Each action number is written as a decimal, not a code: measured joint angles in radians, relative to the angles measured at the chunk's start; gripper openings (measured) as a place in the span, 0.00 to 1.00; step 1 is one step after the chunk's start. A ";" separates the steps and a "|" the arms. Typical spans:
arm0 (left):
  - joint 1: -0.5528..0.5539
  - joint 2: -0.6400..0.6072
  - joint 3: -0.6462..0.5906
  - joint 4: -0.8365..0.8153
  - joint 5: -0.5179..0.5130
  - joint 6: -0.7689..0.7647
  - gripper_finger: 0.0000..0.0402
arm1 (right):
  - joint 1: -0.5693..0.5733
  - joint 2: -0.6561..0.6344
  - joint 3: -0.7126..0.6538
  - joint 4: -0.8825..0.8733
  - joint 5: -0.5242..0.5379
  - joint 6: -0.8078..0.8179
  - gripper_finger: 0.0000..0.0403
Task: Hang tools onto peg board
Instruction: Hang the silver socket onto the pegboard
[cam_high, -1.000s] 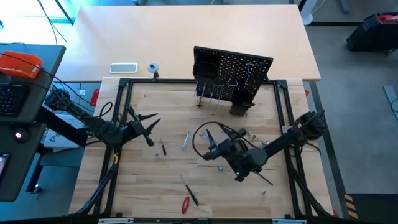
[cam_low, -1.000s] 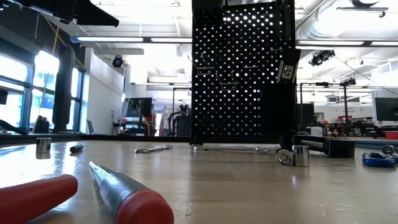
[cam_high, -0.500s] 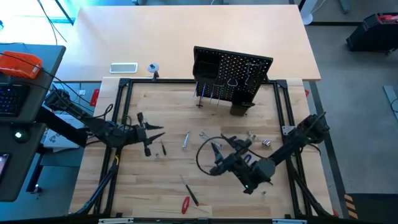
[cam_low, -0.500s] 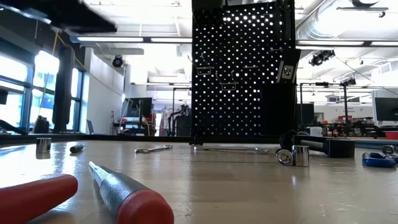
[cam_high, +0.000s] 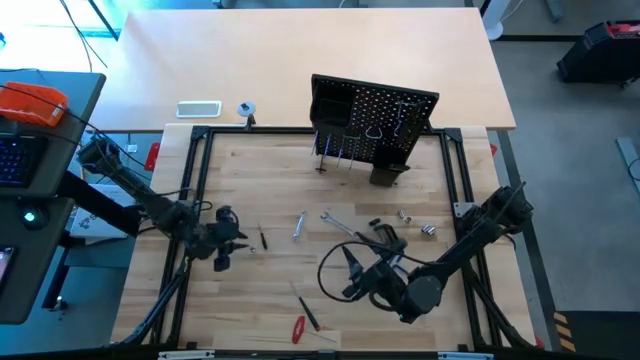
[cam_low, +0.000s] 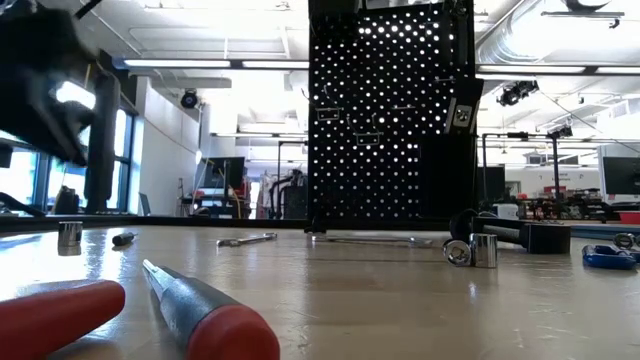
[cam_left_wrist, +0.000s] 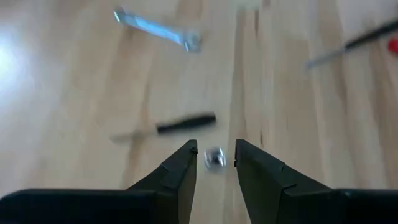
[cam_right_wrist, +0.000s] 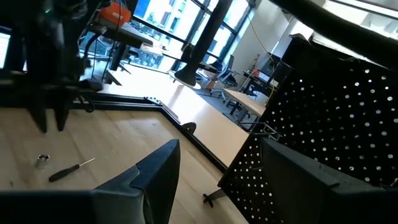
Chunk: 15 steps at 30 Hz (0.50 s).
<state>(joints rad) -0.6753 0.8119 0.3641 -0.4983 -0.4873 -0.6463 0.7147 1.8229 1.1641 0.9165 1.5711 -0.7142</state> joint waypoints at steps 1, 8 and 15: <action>-0.019 0.009 -0.016 0.005 0.000 -0.026 0.26 | 0.000 0.000 0.000 0.000 0.000 0.001 0.55; -0.135 0.127 -0.153 0.343 -0.073 -0.085 0.27 | 0.005 0.000 0.000 -0.001 0.000 0.000 0.55; -0.182 0.328 -0.161 0.422 -0.246 -0.120 0.32 | 0.006 0.000 0.000 -0.008 0.000 0.000 0.55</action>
<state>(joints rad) -0.8572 1.1399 0.2028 -0.0767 -0.7336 -0.7661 0.7208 1.8233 1.1641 0.9089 1.5711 -0.7139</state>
